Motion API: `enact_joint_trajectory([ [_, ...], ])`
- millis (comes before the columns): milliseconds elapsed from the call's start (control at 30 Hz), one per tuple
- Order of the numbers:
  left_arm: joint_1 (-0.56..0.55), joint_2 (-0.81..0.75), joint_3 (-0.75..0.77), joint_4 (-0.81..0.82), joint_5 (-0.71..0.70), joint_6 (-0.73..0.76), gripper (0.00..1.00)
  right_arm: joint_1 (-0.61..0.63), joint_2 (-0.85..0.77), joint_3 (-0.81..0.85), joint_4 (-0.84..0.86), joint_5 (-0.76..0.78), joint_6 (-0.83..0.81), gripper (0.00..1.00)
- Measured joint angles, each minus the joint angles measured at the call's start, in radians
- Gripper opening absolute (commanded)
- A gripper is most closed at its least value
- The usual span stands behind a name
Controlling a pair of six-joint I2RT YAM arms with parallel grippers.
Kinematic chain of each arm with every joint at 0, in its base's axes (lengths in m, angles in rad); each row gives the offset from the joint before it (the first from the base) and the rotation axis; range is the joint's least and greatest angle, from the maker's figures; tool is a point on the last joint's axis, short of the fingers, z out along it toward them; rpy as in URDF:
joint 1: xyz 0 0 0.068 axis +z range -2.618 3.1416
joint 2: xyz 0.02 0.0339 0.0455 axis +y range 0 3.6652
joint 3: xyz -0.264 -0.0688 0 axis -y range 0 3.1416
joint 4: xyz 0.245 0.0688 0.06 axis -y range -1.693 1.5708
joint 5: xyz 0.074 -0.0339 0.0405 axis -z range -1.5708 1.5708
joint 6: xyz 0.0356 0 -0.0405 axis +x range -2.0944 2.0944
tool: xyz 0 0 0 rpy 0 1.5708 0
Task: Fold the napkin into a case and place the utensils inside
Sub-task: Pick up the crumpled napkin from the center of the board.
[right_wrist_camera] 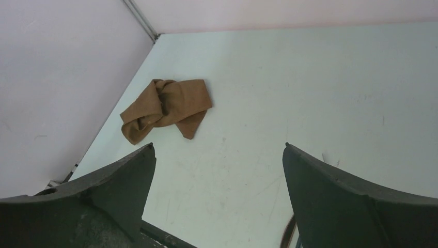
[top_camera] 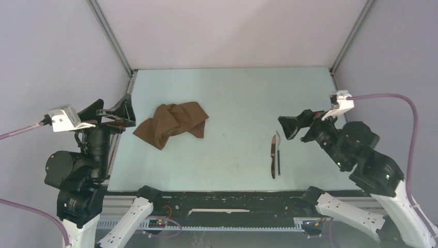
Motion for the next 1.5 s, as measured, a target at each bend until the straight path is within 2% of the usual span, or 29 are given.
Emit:
enact_joint_trajectory([
  [200,0.024,0.001,-0.003,-0.008,0.077,-0.036,1.00,0.030,0.145,-0.003,0.033,0.044,0.043,1.00],
  [400,0.033,0.001,-0.073,-0.014,0.138,-0.061,1.00,0.044,0.445,-0.003,0.150,0.049,0.118,1.00],
  [500,0.035,0.008,-0.126,-0.035,0.156,-0.067,1.00,0.032,0.662,-0.007,0.273,-0.037,0.190,0.98],
  [633,0.034,0.017,-0.208,-0.059,0.168,-0.066,1.00,-0.010,0.929,-0.014,0.491,-0.227,0.349,0.92],
  [767,0.008,0.016,-0.284,-0.074,0.152,-0.063,1.00,-0.074,1.168,-0.016,0.767,-0.397,0.555,0.79],
  [900,-0.037,0.012,-0.328,-0.078,0.131,-0.059,1.00,-0.123,1.386,-0.008,0.965,-0.524,0.754,0.72],
  [1000,-0.085,0.010,-0.344,-0.078,0.108,-0.058,1.00,-0.137,1.474,-0.007,1.023,-0.553,0.850,0.65],
  [1133,-0.140,0.011,-0.349,-0.076,0.081,-0.058,1.00,-0.133,1.509,0.006,1.110,-0.571,0.925,0.61],
  [1267,-0.183,0.012,-0.349,-0.074,0.062,-0.056,1.00,-0.134,1.548,0.032,1.170,-0.575,0.973,0.51],
  [1500,-0.221,0.013,-0.349,-0.074,0.019,-0.029,1.00,-0.134,1.624,0.065,1.212,-0.595,1.033,0.48],
])
